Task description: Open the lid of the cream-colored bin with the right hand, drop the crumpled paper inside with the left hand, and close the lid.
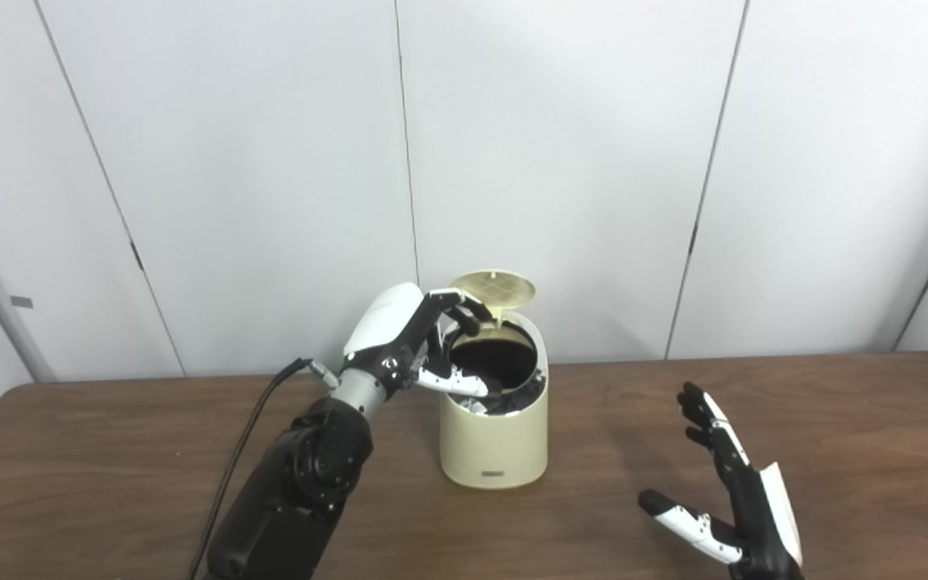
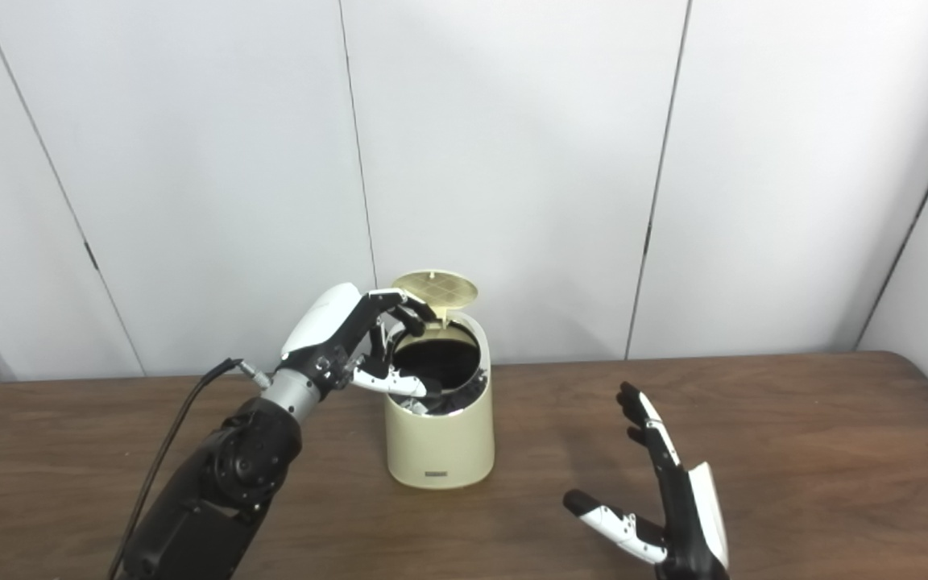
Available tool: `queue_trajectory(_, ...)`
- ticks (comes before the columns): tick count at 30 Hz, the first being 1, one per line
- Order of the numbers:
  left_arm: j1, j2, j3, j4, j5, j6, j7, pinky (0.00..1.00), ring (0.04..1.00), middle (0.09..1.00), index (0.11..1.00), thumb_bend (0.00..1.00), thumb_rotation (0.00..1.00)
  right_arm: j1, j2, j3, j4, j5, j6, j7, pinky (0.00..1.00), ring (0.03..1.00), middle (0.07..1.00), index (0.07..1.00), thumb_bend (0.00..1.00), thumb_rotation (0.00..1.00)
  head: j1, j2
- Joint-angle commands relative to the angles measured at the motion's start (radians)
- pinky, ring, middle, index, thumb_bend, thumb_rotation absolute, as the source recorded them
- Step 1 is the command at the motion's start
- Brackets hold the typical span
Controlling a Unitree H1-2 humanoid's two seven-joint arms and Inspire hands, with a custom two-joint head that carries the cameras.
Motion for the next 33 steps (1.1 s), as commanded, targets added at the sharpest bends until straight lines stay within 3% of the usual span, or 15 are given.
queue_trajectory(1, -0.041, 0.002, -0.004, -0.035, 0.003, -0.013, 0.002, 0.58, 0.672, 0.703, 0.695, 1.0, 0.18, 0.027, 0.035, 0.022, 0.03, 0.004, -0.019, -0.005, 0.85, 0.896, 0.898, 0.917, 0.97, 0.7, -0.001, -0.001)
queue_trajectory(12, 0.022, 0.038, 0.033, -0.161, -0.021, 0.0, -0.028, 0.53, 0.62, 0.645, 0.647, 1.0, 0.18, 0.02, 0.021, 0.018, 0.044, 0.007, -0.03, -0.005, 0.84, 0.891, 0.901, 0.915, 0.97, 0.72, 0.018, -0.004)
queue_trajectory(33, 0.197, 0.139, 0.163, -0.453, -0.11, 0.059, -0.113, 0.46, 0.538, 0.572, 0.585, 1.0, 0.17, 0.022, -0.005, 0.01, 0.053, 0.021, -0.029, 0.002, 0.86, 0.901, 0.904, 0.917, 0.96, 0.72, 0.043, 0.0)
